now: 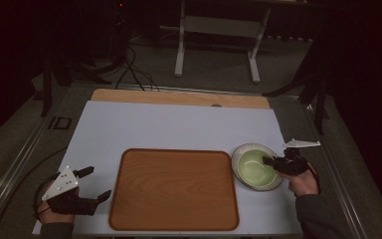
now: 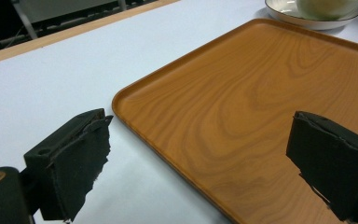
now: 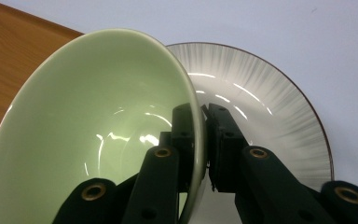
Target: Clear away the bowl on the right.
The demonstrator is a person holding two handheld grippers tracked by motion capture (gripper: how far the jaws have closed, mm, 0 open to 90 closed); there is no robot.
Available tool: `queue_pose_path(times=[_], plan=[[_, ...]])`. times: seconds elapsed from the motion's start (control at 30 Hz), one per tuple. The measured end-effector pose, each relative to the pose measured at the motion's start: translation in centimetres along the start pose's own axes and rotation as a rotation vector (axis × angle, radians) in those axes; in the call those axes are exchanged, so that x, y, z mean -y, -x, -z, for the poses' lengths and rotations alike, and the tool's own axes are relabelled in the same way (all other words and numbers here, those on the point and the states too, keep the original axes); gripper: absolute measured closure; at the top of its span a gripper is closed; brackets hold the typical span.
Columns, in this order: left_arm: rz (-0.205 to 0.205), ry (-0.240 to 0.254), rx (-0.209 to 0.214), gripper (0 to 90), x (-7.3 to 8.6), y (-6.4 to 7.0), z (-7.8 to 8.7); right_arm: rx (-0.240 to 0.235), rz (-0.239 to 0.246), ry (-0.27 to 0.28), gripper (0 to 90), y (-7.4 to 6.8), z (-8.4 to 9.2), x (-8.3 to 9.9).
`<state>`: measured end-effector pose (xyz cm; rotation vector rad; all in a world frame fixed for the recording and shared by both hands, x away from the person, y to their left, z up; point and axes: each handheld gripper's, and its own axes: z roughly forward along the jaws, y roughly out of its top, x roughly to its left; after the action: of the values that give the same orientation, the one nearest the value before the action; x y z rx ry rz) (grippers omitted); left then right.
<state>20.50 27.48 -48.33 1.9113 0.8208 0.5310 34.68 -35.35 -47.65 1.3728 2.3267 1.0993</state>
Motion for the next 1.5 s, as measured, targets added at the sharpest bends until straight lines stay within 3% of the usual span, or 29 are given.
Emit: queue_pose_path(times=[1.0, 1.5], plan=[[-0.001, 0.004, -0.001, 5.7, 0.0, 0.0, 0.0, 0.008, 0.03, 0.051, 81.8, -0.8, 1.7, -1.9], [-0.001, 0.005, -0.004, 5.7, 0.0, 0.0, 0.0, -0.013, 0.05, 0.066, 81.8, -1.9, 2.1, -3.0]])
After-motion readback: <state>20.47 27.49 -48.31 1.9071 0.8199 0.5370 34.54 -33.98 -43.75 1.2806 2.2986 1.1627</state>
